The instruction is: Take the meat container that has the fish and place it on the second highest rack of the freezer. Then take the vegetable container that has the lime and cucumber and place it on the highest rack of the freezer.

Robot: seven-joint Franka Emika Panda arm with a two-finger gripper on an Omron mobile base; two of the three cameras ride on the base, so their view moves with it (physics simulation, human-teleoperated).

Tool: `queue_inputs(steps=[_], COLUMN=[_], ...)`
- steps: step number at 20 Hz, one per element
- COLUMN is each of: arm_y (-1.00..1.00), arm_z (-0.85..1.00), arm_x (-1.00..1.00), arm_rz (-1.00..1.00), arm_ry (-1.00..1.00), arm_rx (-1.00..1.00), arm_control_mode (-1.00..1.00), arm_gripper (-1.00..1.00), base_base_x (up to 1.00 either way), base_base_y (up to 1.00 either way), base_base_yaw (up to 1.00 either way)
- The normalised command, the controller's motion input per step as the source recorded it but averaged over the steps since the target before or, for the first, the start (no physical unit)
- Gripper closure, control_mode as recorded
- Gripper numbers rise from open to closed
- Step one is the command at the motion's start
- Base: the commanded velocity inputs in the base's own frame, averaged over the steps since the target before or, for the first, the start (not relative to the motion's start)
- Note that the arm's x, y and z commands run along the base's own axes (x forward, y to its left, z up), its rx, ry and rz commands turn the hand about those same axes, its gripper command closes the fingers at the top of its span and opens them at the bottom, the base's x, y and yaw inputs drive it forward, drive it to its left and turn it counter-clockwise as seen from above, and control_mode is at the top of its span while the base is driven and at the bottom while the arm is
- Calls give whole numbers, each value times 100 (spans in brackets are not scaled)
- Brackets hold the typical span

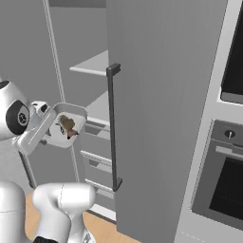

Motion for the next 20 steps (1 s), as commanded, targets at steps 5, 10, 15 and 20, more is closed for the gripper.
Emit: queue_inputs(steps=[5, 10, 15, 20], arm_y=[0, 0, 0, 0], arm_z=[1, -7, -6, -21], arm_x=[67, 68, 77, 74], arm_rz=[1, -1, 0, 0], arm_ry=[0, 3, 2, 1], arm_rx=[1, 0, 0, 0], arm_control_mode=[-100, -100, -100, -100], arm_gripper=[100, 100, 100, 100], base_base_x=[0, 0, 0, 0], base_base_y=[0, 0, 0, 0], base_base_yaw=[0, 0, 0, 0])
